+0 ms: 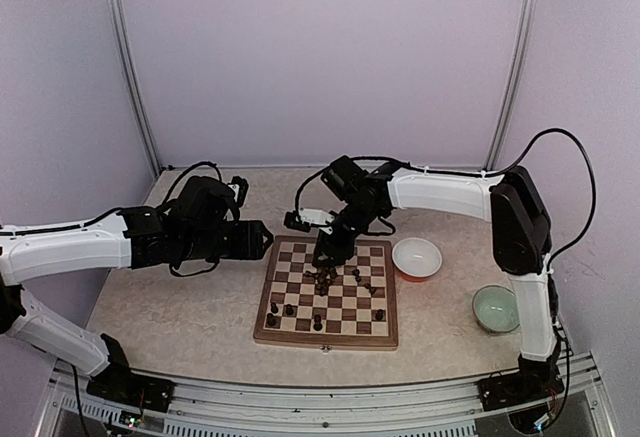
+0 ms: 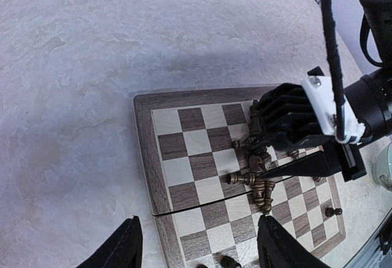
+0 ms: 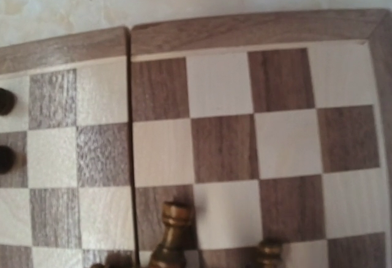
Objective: Set up the chess pieces on the board
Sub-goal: Pick up the rook from the chessboard.
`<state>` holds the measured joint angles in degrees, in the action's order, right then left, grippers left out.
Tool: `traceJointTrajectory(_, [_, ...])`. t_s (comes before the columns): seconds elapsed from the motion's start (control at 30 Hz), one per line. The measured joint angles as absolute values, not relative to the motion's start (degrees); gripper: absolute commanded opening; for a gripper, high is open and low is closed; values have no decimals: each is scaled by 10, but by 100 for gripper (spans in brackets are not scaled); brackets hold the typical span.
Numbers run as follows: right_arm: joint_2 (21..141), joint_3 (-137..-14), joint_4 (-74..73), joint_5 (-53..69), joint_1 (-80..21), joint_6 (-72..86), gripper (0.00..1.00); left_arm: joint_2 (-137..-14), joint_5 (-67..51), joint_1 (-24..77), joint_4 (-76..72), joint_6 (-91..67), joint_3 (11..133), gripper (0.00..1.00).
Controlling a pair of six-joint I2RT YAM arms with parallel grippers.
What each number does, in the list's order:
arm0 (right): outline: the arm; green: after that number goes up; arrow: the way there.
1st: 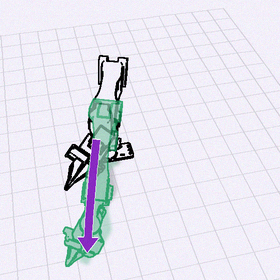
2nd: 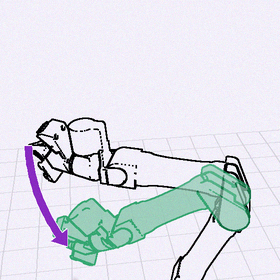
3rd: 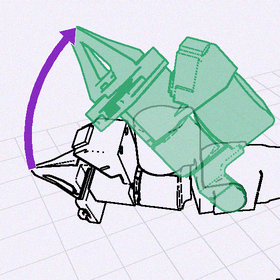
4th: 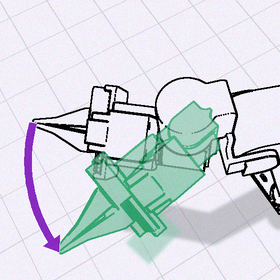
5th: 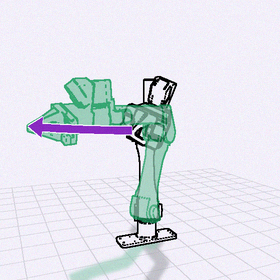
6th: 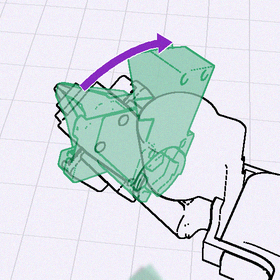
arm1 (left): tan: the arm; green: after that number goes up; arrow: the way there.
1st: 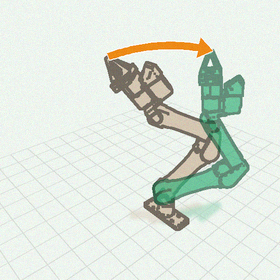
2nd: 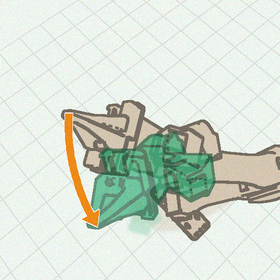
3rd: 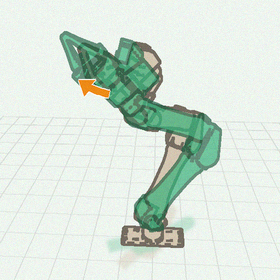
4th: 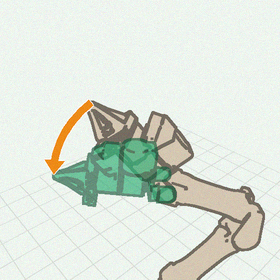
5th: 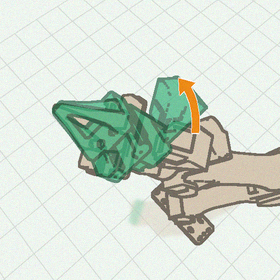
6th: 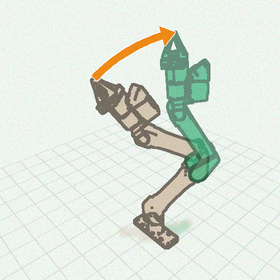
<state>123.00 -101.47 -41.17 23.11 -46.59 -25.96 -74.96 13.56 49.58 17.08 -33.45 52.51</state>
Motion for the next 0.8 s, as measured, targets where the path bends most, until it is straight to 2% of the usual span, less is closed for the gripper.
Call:
traceJointTrajectory(0.33, [1299,-1109,-483,197,-486,-247,35,-750,138,496,169,-336,525,64])
traceJointTrajectory(0.8, [1322,-1118,-519,166,-492,-239,38,-764,137,496,168,-336,523,65])
